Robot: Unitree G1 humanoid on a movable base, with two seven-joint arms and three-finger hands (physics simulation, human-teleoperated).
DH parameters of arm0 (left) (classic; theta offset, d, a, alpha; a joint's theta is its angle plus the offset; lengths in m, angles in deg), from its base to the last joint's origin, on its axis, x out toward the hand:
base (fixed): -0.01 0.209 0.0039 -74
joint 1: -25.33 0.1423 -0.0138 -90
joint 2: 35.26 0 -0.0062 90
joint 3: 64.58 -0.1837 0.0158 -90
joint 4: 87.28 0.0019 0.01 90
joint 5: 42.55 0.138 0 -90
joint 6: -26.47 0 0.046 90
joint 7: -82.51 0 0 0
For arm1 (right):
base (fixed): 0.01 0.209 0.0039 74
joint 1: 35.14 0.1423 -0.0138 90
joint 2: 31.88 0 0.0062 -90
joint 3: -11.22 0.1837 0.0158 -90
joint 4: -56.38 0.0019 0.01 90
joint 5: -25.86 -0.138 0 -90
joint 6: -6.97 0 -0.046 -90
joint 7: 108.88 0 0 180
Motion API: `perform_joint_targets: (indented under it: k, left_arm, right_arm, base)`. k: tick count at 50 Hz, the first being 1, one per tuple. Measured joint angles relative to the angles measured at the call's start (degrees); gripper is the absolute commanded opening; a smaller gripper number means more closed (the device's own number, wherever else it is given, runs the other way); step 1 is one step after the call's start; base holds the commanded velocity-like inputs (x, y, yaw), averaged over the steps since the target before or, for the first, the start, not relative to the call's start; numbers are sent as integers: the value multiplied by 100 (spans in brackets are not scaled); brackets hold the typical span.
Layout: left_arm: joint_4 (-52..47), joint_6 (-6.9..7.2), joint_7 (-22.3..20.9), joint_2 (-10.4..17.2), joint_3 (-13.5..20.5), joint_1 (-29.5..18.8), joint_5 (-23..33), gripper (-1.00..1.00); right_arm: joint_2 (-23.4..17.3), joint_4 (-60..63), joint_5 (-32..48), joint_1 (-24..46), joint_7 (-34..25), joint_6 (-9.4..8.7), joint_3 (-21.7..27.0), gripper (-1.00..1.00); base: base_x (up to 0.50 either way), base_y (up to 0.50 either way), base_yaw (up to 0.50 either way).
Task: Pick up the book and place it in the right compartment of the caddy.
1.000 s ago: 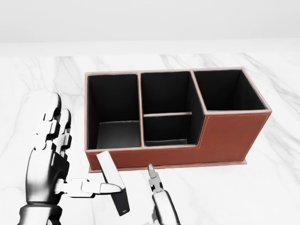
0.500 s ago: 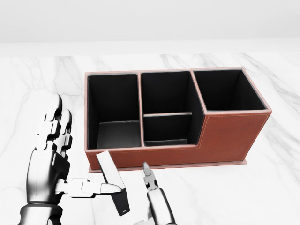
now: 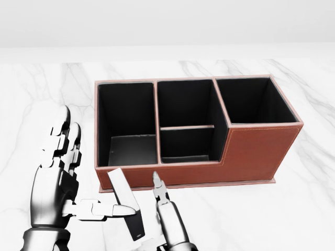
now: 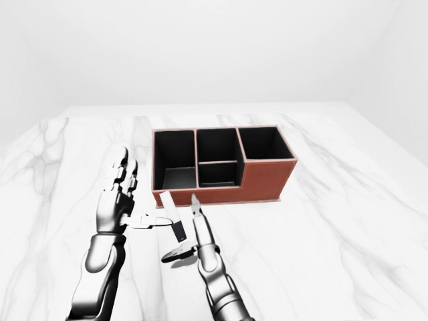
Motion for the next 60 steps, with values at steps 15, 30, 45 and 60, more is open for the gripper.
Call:
perform_joint_targets:
  k: [15, 30, 45, 60]
  left_arm:
    - [-4, 0, -3, -2, -8, 5, 3, 100]
    - [41, 0, -11, 0, -12, 7, 4, 100]
    - [71, 0, -19, 0, -14, 7, 7, 100]
    - [49, 0, -17, -2, -22, 6, 13, 100]
  right_arm:
    - [83, -31, 21, 132, 38, 0, -25, 100]
    - [185, -297, 65, 329, 115, 0, -5, 100]
    - [262, -600, 119, 564, 170, 0, 78, 100]
    - [310, -918, 182, 789, 221, 0, 187, -100]
  base:
    - [0, 0, 0]
    - [0, 0, 0]
    - [0, 0, 0]
    - [0, 0, 0]
